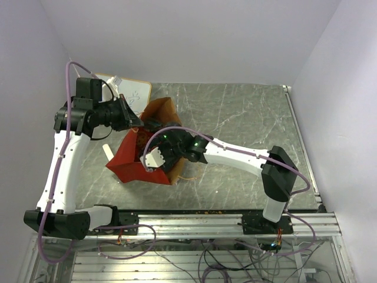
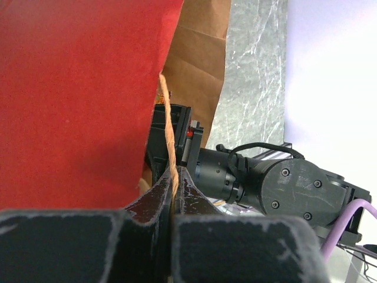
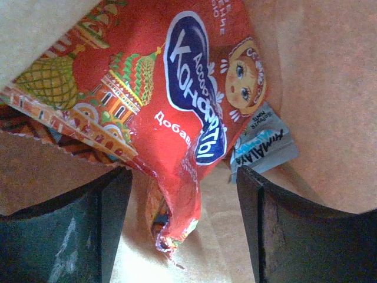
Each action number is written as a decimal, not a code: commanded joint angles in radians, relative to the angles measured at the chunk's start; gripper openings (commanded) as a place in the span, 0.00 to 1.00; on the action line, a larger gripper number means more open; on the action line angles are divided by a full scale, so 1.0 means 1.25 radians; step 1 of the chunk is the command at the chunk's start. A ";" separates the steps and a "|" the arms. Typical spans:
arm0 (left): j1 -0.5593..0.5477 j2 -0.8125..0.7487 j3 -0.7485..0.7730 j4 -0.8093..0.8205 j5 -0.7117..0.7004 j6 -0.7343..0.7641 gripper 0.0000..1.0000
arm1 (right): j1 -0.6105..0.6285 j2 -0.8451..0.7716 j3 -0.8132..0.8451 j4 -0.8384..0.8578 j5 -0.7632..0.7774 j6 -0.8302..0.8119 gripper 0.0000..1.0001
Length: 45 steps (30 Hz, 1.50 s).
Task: Take the snacks out of the paper bag
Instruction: Take out the snack from the paper bag.
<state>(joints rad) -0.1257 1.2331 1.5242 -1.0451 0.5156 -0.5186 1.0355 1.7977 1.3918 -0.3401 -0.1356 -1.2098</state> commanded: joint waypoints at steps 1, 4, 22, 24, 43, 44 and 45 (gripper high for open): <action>-0.006 0.005 0.047 -0.023 -0.009 0.034 0.07 | 0.005 0.027 0.014 0.026 0.025 0.009 0.71; -0.006 0.005 0.057 -0.031 -0.012 0.042 0.07 | 0.004 0.020 -0.007 0.061 0.014 0.024 0.67; -0.006 -0.022 0.021 -0.008 -0.013 0.017 0.07 | 0.004 0.016 0.014 0.087 0.009 0.051 0.00; -0.006 -0.023 0.023 -0.009 -0.016 0.016 0.07 | 0.005 0.011 0.011 0.093 0.007 0.059 0.00; -0.006 -0.026 0.024 -0.007 -0.027 0.015 0.07 | 0.004 -0.036 0.009 0.165 0.025 0.114 0.00; -0.006 -0.025 0.025 -0.008 -0.029 0.016 0.07 | 0.004 -0.038 0.014 0.170 0.026 0.122 0.00; -0.006 -0.025 0.028 -0.009 -0.032 0.017 0.07 | 0.003 -0.042 0.019 0.177 0.027 0.130 0.00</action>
<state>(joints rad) -0.1265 1.2255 1.5475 -1.0634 0.4889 -0.4980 1.0405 1.8069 1.3930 -0.2138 -0.1207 -1.0794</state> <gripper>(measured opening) 0.077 0.007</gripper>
